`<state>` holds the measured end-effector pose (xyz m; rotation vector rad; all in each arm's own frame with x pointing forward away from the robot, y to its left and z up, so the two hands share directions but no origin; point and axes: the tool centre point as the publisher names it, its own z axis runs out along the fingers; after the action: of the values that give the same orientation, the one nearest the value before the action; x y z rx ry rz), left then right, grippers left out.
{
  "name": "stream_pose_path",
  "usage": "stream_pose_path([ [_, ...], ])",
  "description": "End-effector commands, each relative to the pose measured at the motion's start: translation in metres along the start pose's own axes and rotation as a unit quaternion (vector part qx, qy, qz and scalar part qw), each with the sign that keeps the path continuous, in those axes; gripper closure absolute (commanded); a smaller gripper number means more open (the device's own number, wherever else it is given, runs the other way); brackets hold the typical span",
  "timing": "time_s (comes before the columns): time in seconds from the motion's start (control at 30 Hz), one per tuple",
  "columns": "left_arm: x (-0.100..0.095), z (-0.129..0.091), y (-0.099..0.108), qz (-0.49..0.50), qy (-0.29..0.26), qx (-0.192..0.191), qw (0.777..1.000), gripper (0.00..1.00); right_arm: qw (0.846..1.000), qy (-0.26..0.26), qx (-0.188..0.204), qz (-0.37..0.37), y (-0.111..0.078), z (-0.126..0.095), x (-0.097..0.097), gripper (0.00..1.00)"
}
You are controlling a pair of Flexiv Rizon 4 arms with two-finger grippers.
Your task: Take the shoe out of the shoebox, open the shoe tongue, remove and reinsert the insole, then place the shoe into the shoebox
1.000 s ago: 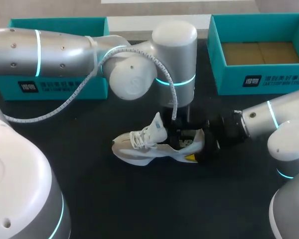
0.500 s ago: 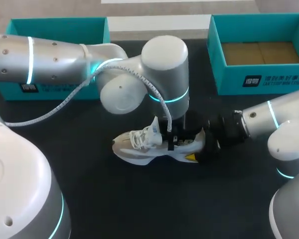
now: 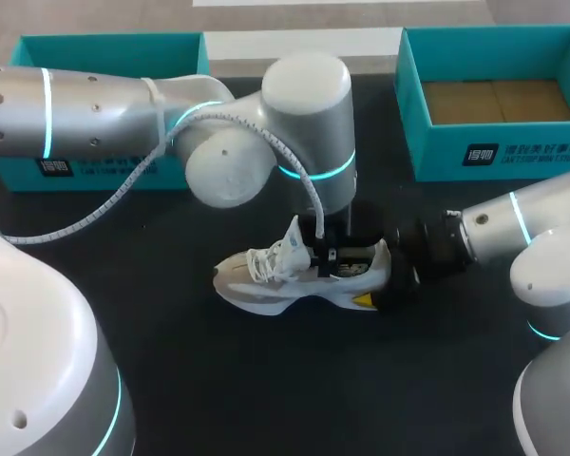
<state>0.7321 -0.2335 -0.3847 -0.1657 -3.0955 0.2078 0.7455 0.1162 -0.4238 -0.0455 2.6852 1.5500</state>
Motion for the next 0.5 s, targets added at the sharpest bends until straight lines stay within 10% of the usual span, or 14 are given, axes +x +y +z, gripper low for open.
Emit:
stream_pose_path([
  [0.03, 0.001, -0.018, 0.006, 0.004, 0.015, 0.002, 1.000, 1.00, 1.000, -0.001, 0.001, 0.000, -0.002, 0.004, 0.002, 1.00],
  [0.5, 0.010, -0.053, 0.010, 0.005, 0.055, 0.024, 0.998, 1.00, 1.000, -0.001, 0.001, 0.000, -0.002, 0.004, 0.002, 1.00],
])
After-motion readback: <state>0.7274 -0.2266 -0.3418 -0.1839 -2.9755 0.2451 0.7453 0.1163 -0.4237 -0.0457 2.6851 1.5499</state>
